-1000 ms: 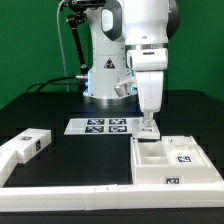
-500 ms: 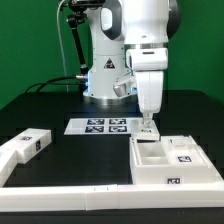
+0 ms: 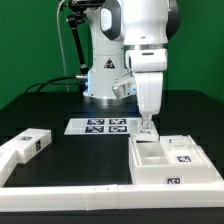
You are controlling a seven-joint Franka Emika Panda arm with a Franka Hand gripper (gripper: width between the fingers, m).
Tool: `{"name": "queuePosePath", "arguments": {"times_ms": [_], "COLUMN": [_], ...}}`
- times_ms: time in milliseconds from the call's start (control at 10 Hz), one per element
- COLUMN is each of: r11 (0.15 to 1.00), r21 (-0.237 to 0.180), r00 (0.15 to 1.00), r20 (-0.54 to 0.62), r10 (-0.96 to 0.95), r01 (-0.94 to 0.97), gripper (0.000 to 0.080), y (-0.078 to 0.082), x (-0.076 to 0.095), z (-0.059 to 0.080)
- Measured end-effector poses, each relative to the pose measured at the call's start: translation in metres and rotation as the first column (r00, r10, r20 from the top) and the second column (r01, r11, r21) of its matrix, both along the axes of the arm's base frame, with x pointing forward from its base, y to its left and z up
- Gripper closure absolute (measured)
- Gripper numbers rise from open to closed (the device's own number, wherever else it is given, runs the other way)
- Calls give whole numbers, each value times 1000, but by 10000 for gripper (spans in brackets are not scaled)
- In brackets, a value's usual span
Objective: Assemble cabinet
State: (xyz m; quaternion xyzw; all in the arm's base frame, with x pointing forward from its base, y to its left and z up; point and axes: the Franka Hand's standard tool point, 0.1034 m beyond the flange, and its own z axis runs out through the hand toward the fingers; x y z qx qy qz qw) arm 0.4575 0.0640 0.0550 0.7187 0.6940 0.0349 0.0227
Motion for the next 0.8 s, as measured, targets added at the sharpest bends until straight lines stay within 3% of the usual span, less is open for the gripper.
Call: {"name": "queuePosePath", "arguments": {"times_ms": [800], "r11": [1000], "r21": [-18], "r00": [999], "r20": [-34], "r10": [17], "r01": [-18], "gripper": [729], "y": [-4], "x": [-1], "z": [-1]}}
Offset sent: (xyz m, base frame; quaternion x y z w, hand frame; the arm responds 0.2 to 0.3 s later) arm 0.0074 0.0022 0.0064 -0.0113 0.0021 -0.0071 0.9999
